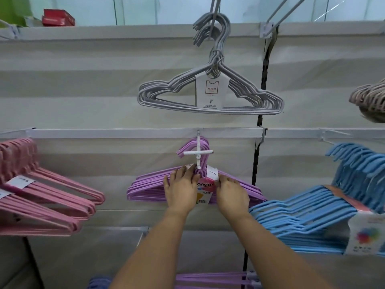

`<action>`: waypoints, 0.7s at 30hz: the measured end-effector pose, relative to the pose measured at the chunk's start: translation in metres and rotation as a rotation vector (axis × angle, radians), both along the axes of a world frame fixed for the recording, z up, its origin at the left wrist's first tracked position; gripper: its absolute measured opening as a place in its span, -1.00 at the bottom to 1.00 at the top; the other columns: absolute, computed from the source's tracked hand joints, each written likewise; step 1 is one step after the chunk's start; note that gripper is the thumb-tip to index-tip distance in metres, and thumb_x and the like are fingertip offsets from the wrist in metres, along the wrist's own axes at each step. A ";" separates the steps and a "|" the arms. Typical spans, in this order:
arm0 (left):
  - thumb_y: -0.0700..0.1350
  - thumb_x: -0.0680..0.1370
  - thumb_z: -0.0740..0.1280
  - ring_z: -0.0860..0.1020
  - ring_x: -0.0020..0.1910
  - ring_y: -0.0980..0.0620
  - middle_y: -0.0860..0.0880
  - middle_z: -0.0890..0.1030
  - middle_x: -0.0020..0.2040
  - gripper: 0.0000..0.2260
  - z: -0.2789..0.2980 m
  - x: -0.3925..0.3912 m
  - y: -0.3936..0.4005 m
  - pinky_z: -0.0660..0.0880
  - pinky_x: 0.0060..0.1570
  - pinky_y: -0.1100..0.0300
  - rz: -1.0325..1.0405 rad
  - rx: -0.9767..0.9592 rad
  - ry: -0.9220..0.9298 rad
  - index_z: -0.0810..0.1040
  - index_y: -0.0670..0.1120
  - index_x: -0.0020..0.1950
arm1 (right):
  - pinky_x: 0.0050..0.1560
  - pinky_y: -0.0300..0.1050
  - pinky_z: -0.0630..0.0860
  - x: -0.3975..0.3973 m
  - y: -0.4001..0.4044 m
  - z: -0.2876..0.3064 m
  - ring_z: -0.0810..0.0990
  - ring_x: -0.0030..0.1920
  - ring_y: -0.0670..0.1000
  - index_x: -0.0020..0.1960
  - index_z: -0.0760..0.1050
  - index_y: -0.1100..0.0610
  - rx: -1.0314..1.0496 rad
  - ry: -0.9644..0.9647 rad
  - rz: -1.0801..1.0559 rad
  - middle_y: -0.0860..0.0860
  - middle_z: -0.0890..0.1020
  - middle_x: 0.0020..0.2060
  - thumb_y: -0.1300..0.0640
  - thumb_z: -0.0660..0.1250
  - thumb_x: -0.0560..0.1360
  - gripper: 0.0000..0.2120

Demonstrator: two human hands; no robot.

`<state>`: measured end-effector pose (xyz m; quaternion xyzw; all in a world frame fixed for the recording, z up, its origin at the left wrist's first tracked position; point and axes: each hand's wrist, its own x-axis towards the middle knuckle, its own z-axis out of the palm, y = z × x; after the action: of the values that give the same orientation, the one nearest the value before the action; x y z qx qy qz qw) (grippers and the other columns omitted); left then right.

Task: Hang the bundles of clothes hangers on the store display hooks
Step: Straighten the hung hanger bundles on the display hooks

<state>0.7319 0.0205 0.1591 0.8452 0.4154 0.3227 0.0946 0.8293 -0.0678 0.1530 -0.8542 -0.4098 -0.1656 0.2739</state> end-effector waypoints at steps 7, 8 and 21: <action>0.14 0.65 -0.02 0.08 0.53 -0.02 0.02 0.21 0.53 -0.56 -0.005 -0.006 -0.015 -0.13 0.49 -0.13 0.005 0.012 -0.009 0.19 0.10 0.52 | 0.42 -0.02 0.24 -0.008 -0.021 -0.013 0.30 0.41 0.09 0.48 0.20 0.12 -0.039 0.019 0.049 0.09 0.34 0.42 0.02 0.08 0.63 -0.56; 0.14 0.65 -0.03 0.05 0.54 -0.03 0.01 0.18 0.54 -0.56 -0.007 -0.008 -0.017 -0.14 0.49 -0.13 0.006 0.023 -0.005 0.16 0.09 0.53 | 0.45 -0.02 0.19 -0.008 -0.024 -0.014 0.24 0.45 0.09 0.50 0.15 0.11 -0.053 0.020 0.050 0.08 0.28 0.46 0.01 0.08 0.63 -0.53; 0.00 0.66 0.06 0.03 0.55 -0.01 -0.02 0.05 0.58 -0.52 -0.072 -0.029 -0.127 -0.01 0.48 0.04 0.011 -0.057 -0.034 0.08 -0.06 0.57 | 0.42 -0.08 0.16 -0.014 -0.147 -0.033 0.33 0.41 0.11 0.42 0.34 0.22 0.085 -0.019 0.208 0.15 0.40 0.40 0.12 0.13 0.62 -0.60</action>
<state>0.7031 -0.1067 0.0874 0.8342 0.4274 0.3257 0.1238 0.8155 -0.2151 0.1199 -0.7932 -0.4913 -0.1614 0.3216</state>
